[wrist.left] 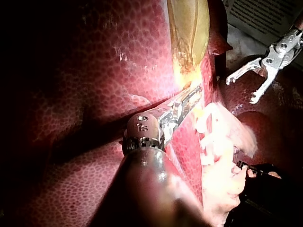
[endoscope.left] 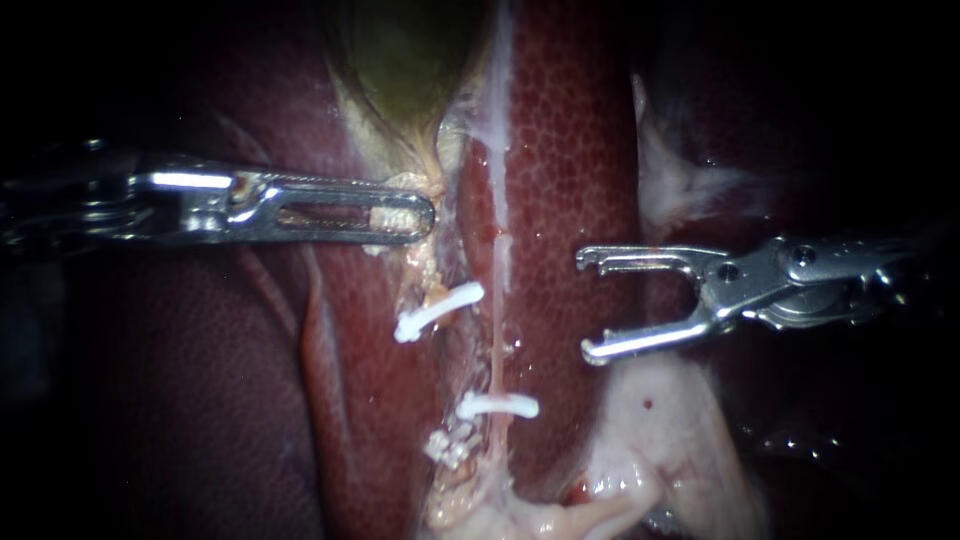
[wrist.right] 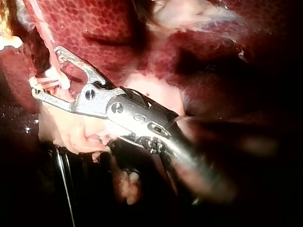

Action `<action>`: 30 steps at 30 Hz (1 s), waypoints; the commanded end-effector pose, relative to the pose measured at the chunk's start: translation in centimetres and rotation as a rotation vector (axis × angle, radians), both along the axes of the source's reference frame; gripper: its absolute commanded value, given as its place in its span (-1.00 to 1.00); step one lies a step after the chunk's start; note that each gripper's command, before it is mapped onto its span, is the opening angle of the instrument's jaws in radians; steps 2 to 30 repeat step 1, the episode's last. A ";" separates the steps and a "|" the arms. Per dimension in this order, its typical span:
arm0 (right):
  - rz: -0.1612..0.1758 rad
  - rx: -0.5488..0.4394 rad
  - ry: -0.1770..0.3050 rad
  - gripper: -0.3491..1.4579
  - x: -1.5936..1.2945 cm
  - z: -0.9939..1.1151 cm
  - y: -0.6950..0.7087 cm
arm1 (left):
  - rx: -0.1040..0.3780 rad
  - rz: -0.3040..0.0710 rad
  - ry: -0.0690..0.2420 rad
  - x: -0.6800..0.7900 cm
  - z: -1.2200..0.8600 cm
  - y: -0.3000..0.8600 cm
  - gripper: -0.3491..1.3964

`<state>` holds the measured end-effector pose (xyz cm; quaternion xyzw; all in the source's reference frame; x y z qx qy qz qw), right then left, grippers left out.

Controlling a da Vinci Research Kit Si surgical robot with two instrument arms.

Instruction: Going back first clip right tube

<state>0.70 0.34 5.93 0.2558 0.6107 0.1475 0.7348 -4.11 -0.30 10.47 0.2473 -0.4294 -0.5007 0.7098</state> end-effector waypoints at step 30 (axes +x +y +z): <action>0.000 0.000 0.000 0.05 0.00 0.00 0.00 | 0.003 0.000 -0.003 0.01 -0.03 0.03 -1.00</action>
